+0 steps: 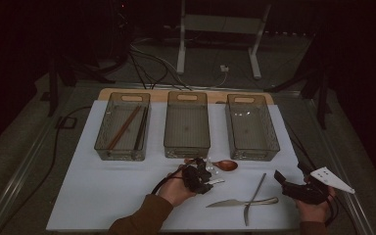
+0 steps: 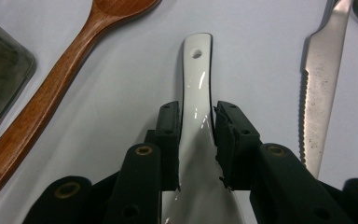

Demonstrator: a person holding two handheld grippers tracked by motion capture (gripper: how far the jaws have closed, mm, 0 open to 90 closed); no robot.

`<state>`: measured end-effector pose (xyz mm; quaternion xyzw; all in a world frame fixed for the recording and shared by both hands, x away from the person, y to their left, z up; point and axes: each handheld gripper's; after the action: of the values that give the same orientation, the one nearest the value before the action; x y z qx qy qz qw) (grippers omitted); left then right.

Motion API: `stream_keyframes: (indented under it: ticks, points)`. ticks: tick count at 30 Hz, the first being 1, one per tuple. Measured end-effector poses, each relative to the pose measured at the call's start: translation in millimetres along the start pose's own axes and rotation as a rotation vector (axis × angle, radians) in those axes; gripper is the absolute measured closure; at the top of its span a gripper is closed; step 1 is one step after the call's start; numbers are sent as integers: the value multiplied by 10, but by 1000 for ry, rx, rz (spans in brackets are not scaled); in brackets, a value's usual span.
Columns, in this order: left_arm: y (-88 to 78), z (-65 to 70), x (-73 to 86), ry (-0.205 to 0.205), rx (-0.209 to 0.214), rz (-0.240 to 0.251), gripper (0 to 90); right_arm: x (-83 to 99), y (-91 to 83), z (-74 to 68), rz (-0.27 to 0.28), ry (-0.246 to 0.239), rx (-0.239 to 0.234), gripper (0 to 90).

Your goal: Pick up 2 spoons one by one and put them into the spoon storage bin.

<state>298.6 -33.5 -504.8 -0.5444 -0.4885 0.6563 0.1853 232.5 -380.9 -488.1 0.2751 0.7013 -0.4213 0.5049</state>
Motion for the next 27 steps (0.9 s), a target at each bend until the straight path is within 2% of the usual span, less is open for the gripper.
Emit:
stream_keyframes:
  ticks: [4,8,10,14,21,27]
  points:
    - [-21,-17,0,-7,4,5,753,0,2,-5,-2,0,-2,0]
    - [-54,-47,-4,-8,-14,7,849,0,2,-3,-2,-1,-2,0]
    - [-43,-41,-3,-9,-15,10,848,0,4,-7,-3,0,-2,0]
    - [12,-8,-7,22,-26,-20,827,0,4,-6,-3,0,-2,0]
    - [8,-9,-20,23,-27,-26,844,0,0,-3,-3,0,-1,0]
    - [-10,-35,-9,7,-19,-20,846,1,0,-1,-2,-1,0,0]
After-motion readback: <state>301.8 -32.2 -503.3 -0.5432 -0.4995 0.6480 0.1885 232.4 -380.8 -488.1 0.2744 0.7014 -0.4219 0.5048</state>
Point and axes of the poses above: each handheld gripper's, and its own axes: y roughly forward along the jaws, x roughly out of its underside, z roughly to its right, and after that the axes turned 8 degrees about -x, right-handed
